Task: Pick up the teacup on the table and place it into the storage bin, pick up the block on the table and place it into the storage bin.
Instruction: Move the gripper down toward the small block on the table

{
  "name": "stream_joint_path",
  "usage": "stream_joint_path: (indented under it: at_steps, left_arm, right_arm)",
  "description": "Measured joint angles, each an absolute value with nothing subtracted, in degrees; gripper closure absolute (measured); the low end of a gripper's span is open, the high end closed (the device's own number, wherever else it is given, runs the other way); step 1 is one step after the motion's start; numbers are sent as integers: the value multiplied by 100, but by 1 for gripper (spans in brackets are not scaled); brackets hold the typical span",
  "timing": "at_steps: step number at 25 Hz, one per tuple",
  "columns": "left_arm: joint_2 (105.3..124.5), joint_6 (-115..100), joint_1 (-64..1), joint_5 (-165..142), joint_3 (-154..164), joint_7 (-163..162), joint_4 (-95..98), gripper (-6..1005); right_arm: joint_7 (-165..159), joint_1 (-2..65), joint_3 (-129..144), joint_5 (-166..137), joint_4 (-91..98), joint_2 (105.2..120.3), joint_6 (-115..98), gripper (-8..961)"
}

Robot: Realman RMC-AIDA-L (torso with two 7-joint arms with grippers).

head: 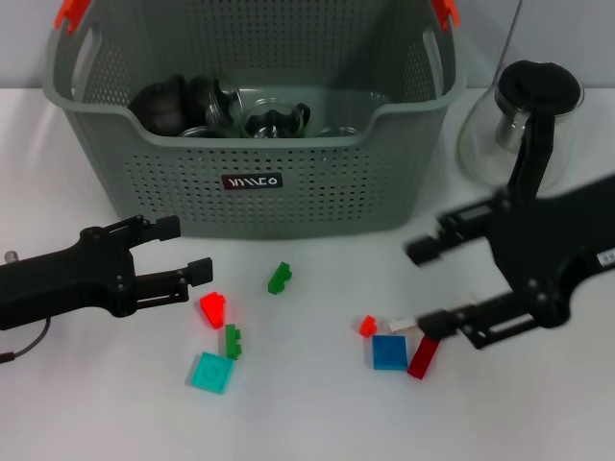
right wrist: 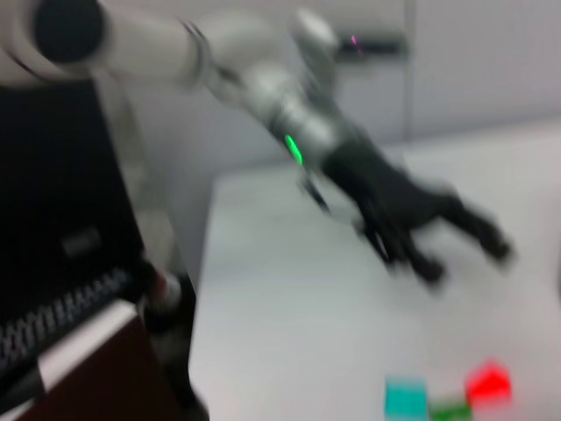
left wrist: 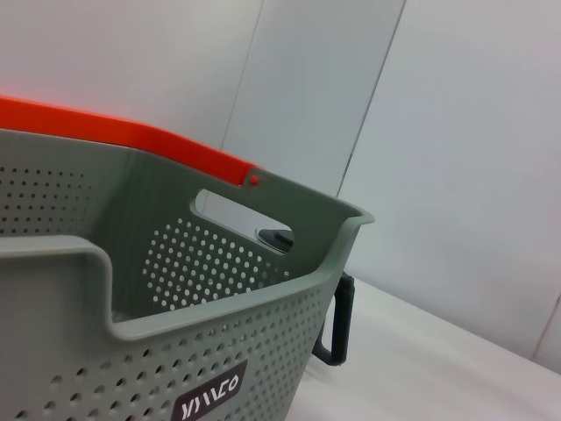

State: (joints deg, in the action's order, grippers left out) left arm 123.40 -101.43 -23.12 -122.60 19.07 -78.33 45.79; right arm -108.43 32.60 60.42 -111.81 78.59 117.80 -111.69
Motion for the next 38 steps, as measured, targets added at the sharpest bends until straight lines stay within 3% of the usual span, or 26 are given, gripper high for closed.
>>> stream_joint_path:
  at_steps: [4, 13, 24, 38]
  left_arm:
    - [12340, -10142, -2312, -12260, 1907, -7833, 4579, 117]
    - [12340, -10074, -2311, -12260, 1904, -7804, 4548, 117]
    - [12340, -10031, -2297, -12261, 1897, -7765, 4526, 118]
    - [12340, -10019, -2320, -12246, 1899, -7760, 4511, 118]
  right_arm:
    - [-11387, 3262, 5995, -12372, 7828, 11804, -11208, 206]
    - [-12508, 3821, 6180, -14596, 7478, 12015, -10535, 208]
    - [-13888, 4680, 7210, -15699, 5786, 12021, -8962, 208]
    - [-14277, 4870, 8124, -15679, 5096, 12070, -8032, 270]
